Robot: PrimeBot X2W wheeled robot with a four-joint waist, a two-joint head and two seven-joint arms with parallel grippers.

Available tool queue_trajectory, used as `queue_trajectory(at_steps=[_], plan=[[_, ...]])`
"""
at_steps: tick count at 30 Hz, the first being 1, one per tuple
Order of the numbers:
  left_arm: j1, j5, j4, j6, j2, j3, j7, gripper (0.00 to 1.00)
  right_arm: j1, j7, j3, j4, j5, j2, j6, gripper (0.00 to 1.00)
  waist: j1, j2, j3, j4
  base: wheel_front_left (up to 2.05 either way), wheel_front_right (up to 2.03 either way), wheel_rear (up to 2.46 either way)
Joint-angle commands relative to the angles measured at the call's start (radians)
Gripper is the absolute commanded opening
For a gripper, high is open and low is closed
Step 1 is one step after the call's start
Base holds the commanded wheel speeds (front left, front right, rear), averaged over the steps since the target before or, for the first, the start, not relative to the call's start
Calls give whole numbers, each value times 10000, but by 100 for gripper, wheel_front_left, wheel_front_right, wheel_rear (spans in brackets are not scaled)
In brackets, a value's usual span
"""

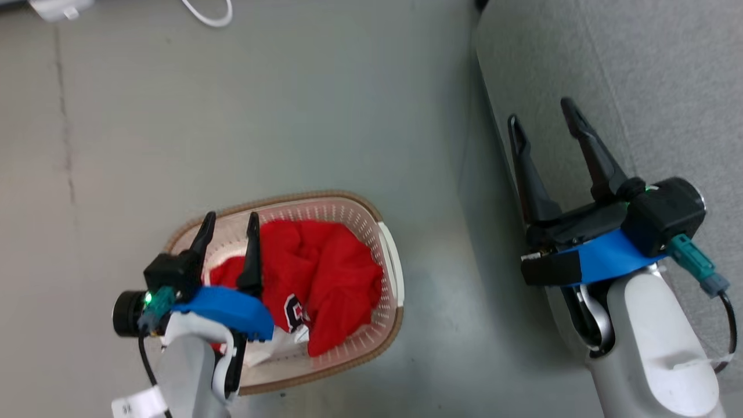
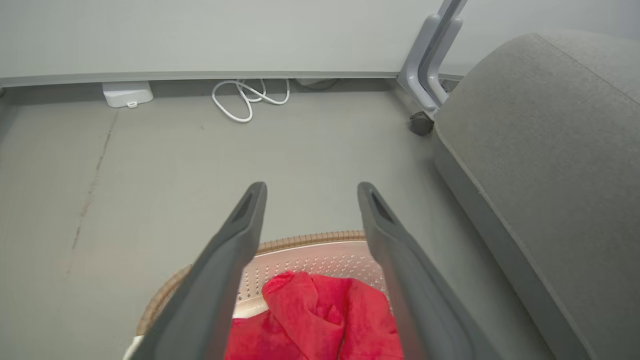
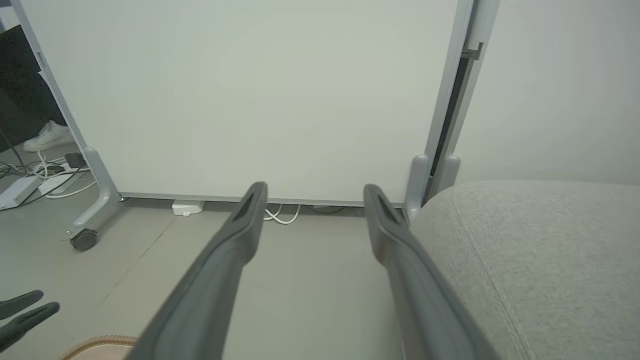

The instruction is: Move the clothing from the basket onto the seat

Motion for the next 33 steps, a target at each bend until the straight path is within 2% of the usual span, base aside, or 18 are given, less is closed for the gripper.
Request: queue_trajectory(at_steps=[1,12,17,29,33], plan=[[-295,18,107,-54,53,-17,45,100,-216,-70,41,-57,17,-32,4,100,-3,0,1050,-413,0,0,0],[-2079,-186,2573,249,174,93,672,100,-955,-446,508,198,707,-32,4,100,-3,0,2513,-1016,0,0,0],[-2524,-349,3379,611,319,325,1081,100,-1100,-559,678,358,1089,-30,4,100,-3,0,2901,-1327,0,0,0],[-3108,-932,4442,1353,554,920,1746,100,-1285,-626,961,273,1660,-29,4,100,-3,0,3554,-1890,0,0,0],[-3168,-1070,4684,1397,523,950,1968,100,-1255,-626,1001,216,1723,-29,4,100,-3,0,3633,-1959,0,0,0]])
